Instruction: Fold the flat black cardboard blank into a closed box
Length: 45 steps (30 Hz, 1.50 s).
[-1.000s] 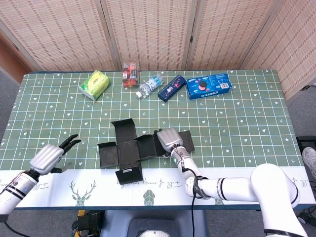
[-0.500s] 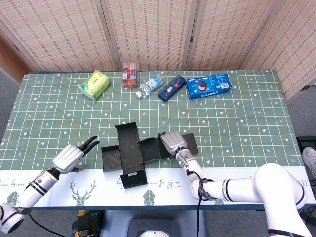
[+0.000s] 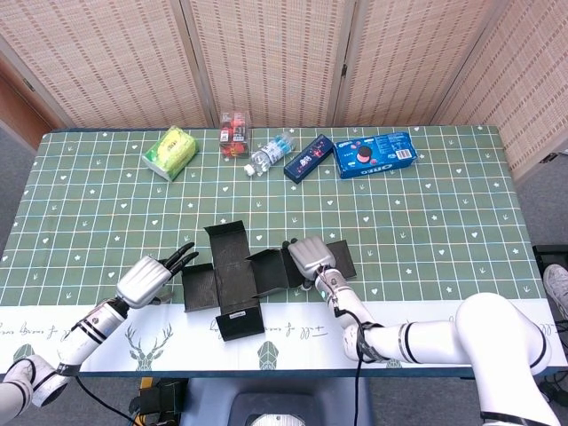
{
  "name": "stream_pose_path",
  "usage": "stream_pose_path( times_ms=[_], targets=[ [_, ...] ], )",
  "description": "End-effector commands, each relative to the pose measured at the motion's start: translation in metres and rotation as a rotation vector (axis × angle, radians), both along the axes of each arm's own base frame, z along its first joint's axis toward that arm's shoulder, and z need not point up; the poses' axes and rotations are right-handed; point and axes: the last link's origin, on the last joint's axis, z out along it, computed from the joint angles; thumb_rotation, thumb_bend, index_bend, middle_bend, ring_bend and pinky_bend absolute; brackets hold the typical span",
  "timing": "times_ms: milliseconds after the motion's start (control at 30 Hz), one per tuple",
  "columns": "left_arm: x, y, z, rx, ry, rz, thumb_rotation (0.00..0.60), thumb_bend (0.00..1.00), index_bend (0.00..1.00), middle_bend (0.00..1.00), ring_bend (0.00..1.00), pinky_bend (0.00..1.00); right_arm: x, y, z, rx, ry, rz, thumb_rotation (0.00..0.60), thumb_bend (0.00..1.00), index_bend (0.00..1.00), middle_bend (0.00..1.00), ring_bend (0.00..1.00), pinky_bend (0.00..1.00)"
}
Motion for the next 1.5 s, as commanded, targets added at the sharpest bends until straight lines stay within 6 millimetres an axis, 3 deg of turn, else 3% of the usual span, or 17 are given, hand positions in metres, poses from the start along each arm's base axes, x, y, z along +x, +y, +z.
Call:
stream_pose_path(
  times_ms=[33,633,900,1500],
  targets=[
    [0.000,0.000,-0.005,-0.006,0.013,-0.005,0.600,0.18,0.00,0.00,0.55,0.90,0.000,0.000,0.000,0.000,0.001,-0.001,0.600,0.31,0.30,0.34,0.83,1.00],
    [0.007,0.002,-0.025,0.007,-0.015,-0.020,0.600,0.16,0.00,0.00,0.54,0.90,-0.001,0.000,-0.001,0.001,-0.011,-0.007,0.600,0.31,0.30,0.34,0.83,1.00],
    [0.016,0.002,-0.034,-0.037,-0.176,0.068,0.600,0.14,0.00,0.00,0.52,0.90,0.000,0.000,0.000,-0.002,-0.023,-0.006,0.600,0.31,0.30,0.34,0.83,1.00],
    [0.032,0.002,-0.032,-0.031,-0.484,0.189,0.600,0.13,0.00,0.00,0.51,0.90,0.003,0.005,0.002,0.018,-0.038,0.041,0.600,0.32,0.30,0.34,0.83,1.00]
  ],
)
